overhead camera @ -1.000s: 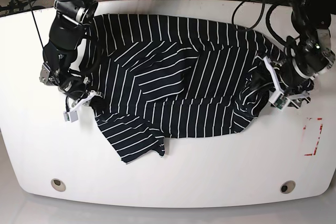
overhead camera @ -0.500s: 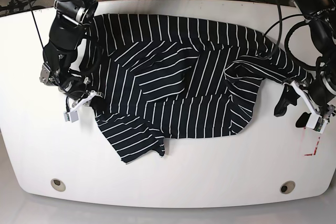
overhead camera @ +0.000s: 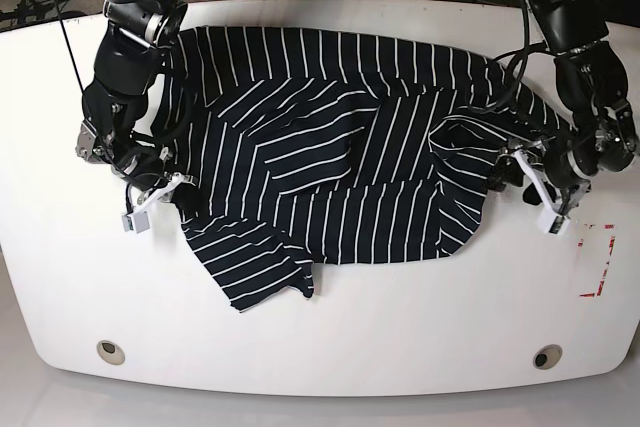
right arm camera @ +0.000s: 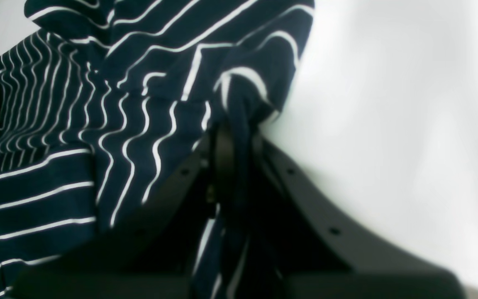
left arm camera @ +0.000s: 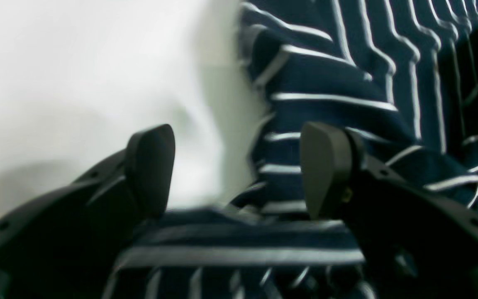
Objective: Fold the T-shirt properly
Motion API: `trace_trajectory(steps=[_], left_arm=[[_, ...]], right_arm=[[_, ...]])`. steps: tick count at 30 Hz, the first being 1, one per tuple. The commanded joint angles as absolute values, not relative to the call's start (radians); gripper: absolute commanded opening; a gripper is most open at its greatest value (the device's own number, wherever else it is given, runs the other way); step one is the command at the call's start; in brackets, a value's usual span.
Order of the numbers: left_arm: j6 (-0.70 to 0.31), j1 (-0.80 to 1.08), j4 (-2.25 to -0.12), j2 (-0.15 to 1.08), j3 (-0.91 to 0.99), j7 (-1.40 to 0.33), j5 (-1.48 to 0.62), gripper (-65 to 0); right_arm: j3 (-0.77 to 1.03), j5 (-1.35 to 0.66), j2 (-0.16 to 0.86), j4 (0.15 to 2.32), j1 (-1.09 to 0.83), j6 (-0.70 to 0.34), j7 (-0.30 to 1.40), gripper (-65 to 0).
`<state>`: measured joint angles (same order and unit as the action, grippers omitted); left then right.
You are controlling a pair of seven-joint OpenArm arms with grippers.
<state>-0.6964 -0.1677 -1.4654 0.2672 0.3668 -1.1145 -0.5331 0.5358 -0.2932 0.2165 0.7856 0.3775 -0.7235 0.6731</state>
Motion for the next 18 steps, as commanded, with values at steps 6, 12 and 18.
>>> trace_trajectory(steps=[6, 12, 18], left_arm=[[-0.698, -0.193, -1.397, 0.266, 0.268, -1.052, -0.559, -22.1], [-0.698, -0.193, -1.368, 0.259, 0.255, -1.052, -0.556, -22.2], [-0.698, -0.188, -1.366, 0.259, 0.252, -1.052, -0.555, -26.2]], right_arm=[[0.532, -0.228, 0.225, 0.785, 0.377, -0.698, 0.739, -61.7], [0.532, -0.228, 0.225, 0.785, 0.377, -0.698, 0.739, -61.7], [0.532, -0.228, 0.225, 0.785, 0.377, -0.698, 0.739, -61.7]])
